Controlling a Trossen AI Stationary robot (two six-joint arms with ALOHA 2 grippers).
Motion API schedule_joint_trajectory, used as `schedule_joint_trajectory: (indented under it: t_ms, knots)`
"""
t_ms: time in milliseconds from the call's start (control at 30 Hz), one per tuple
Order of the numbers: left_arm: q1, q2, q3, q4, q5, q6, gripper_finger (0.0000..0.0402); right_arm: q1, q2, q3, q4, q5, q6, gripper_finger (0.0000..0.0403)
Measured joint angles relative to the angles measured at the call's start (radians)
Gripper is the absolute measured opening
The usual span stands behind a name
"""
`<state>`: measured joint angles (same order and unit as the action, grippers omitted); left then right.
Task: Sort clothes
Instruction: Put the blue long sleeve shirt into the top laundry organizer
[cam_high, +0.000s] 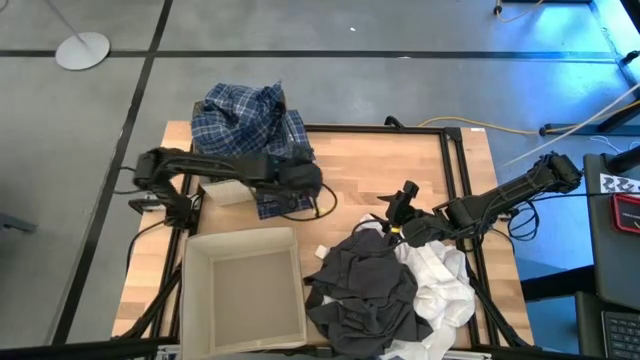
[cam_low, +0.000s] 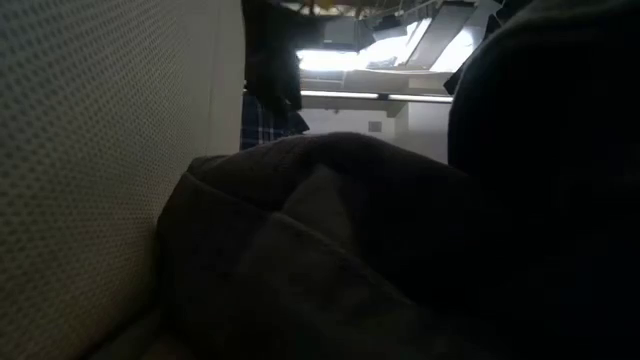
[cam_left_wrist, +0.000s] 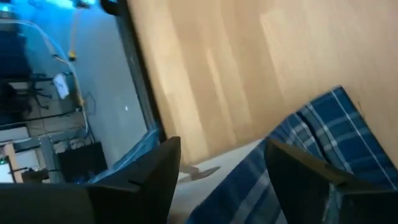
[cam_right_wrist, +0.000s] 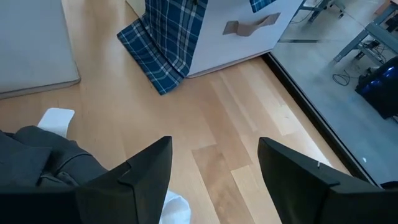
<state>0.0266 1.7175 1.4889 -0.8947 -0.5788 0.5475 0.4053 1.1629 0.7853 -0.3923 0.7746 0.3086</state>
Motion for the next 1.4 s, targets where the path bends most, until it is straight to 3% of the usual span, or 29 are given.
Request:
schedule_joint_trajectory:
  t_ms: [167, 300, 733, 900, 1233, 1400]
  knots:
    - [-0.001, 0.126, 0.117, -0.162, 0.010, -0.024, 0.0223, 0.000, 0.000, 0.000, -0.001, 0.000, -0.004, 0.0241]
    - [0.009, 0.194, 0.143, -0.265, 0.026, -0.063, 0.0222, 0.000, 0.000, 0.000, -0.006, 0.000, -0.004, 0.0241]
    - [0.005, 0.231, 0.142, -0.353, 0.027, -0.048, 0.0217, 0.000, 0.000, 0.000, -0.007, 0.000, -0.004, 0.0241]
    - [-0.003, 0.231, 0.142, -0.358, 0.029, -0.046, 0.0167, 0.000, 0.000, 0.000, -0.007, 0.000, -0.004, 0.0241]
    - [-0.002, 0.231, 0.142, -0.393, 0.029, -0.018, 0.0013, 0.000, 0.000, 0.000, -0.007, 0.000, -0.004, 0.0241]
    - [-0.008, 0.231, 0.142, -0.397, 0.029, -0.016, 0.0004, 0.000, 0.000, 0.000, -0.007, 0.000, -0.004, 0.0241]
